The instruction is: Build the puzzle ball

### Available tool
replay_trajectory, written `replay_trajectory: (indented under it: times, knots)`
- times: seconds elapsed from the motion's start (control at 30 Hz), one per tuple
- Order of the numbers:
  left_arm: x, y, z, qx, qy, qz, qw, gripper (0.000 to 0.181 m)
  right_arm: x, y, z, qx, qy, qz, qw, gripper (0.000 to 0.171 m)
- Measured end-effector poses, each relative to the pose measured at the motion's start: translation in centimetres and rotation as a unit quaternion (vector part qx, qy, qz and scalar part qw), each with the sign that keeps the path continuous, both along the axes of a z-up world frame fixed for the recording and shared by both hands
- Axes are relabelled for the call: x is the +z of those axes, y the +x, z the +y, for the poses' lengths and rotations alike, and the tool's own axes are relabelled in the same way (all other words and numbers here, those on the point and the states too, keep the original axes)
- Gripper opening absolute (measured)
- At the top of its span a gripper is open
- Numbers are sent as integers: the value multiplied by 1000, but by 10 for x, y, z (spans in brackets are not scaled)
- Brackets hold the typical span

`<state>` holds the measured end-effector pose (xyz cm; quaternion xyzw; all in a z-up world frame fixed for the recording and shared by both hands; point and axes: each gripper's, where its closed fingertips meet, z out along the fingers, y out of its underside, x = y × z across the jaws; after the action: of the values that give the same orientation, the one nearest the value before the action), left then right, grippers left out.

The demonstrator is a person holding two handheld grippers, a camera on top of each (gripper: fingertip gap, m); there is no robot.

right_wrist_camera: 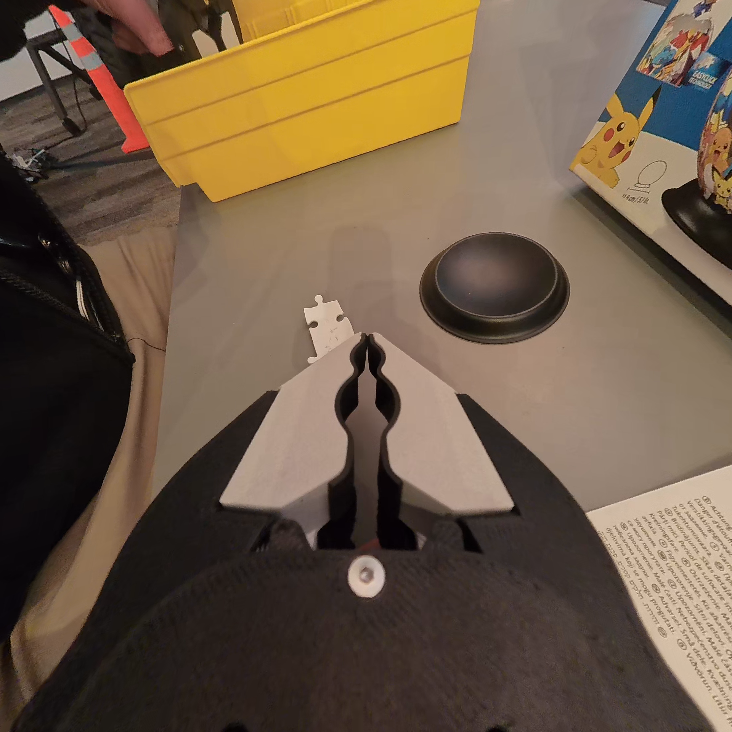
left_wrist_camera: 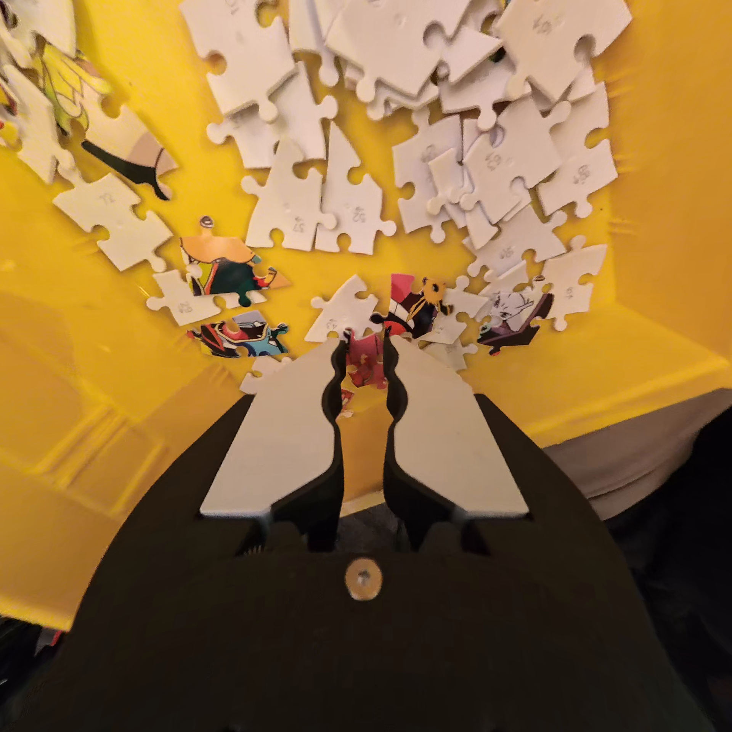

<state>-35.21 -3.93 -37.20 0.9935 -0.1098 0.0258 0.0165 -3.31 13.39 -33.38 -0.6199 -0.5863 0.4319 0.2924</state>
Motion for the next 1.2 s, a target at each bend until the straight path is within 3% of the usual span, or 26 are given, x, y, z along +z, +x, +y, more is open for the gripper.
replay_trajectory:
  times: [0.2,0.4,0.57,0.8,0.97,1.1,1.2]
  knots:
    - [-2,-2,1,-1,-11,2,1000,18,1,0,0,0,0,2,1000,0]
    - [9,-1,15,2,37,-2,999,3,1,0,0,0,0,4,1000,0]
    - [18,1,23,5,65,-21,998,2,2,0,0,-1,1,5,1000,0]
    - [41,-20,51,-6,144,70,987,1,1,0,0,0,0,4,1000,0]
    - [18,-14,54,-55,108,119,985,2,1,0,0,-1,1,4,1000,0]
    - [7,2,52,-48,99,67,992,15,1,0,0,0,1,4,1000,0]
    - [23,3,57,-2,140,20,990,16,1,0,0,0,-1,4,1000,0]
